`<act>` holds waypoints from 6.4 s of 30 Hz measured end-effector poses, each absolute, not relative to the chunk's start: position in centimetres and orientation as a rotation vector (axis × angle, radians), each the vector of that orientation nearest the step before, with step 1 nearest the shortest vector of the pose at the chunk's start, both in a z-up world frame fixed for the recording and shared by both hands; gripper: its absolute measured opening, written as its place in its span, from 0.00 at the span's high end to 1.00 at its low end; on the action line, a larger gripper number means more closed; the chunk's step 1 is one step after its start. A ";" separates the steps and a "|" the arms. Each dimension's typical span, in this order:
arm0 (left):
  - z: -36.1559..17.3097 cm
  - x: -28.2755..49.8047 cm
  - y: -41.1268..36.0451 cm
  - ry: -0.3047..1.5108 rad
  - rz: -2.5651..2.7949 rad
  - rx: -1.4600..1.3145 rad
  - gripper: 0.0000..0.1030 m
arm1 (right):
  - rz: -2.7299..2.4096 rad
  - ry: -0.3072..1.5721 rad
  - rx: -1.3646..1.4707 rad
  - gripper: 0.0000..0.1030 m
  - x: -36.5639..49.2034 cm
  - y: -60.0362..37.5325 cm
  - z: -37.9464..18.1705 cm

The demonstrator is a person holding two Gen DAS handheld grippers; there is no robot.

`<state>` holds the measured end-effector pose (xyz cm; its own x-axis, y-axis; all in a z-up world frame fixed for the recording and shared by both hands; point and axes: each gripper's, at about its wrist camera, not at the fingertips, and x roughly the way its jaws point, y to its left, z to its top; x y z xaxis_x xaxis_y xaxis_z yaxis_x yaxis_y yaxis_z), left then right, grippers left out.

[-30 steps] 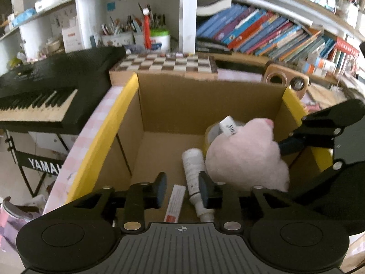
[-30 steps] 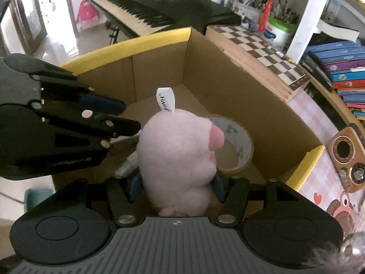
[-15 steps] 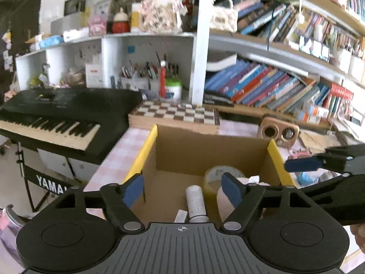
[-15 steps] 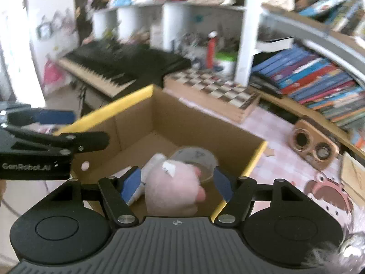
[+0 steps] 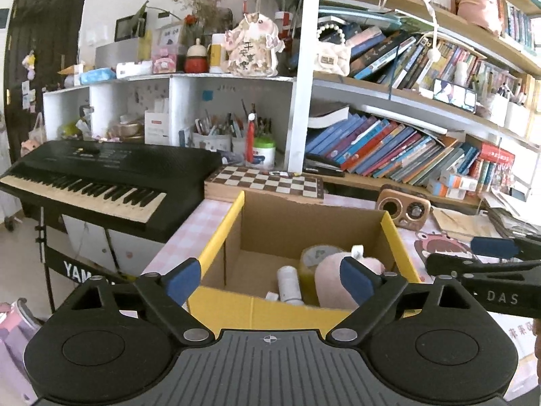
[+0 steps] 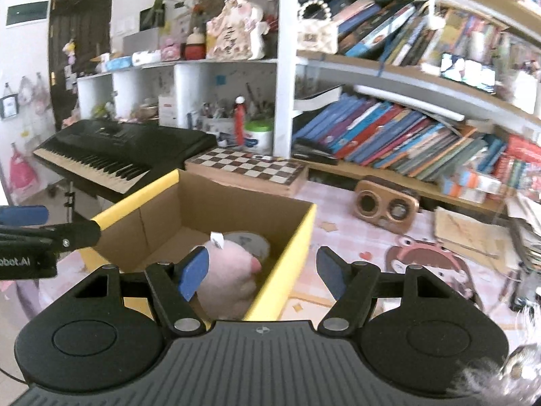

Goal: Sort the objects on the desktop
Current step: 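Withdraw both tools from the box back toward the desk, then move the left tool to the white plug while the right tool approaches the black binder clip, then close the left tool on the white plug while the right tool grips the binder clip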

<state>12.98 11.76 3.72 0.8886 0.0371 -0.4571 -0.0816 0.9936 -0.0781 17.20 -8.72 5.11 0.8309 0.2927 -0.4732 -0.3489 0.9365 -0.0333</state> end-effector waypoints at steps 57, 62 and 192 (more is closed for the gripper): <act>0.2 3.8 4.9 0.616 -0.169 -0.061 0.09 | 0.093 0.643 -0.039 0.26 2.5 -14.9 -0.6; 0.1 4.8 2.7 0.626 -0.224 -0.045 0.09 | 0.038 0.652 -0.021 0.25 2.6 -17.1 -0.8; -6.7 30.1 -17.2 0.786 -0.090 -0.055 0.57 | 0.160 0.827 -0.031 0.63 35.6 -37.0 -8.6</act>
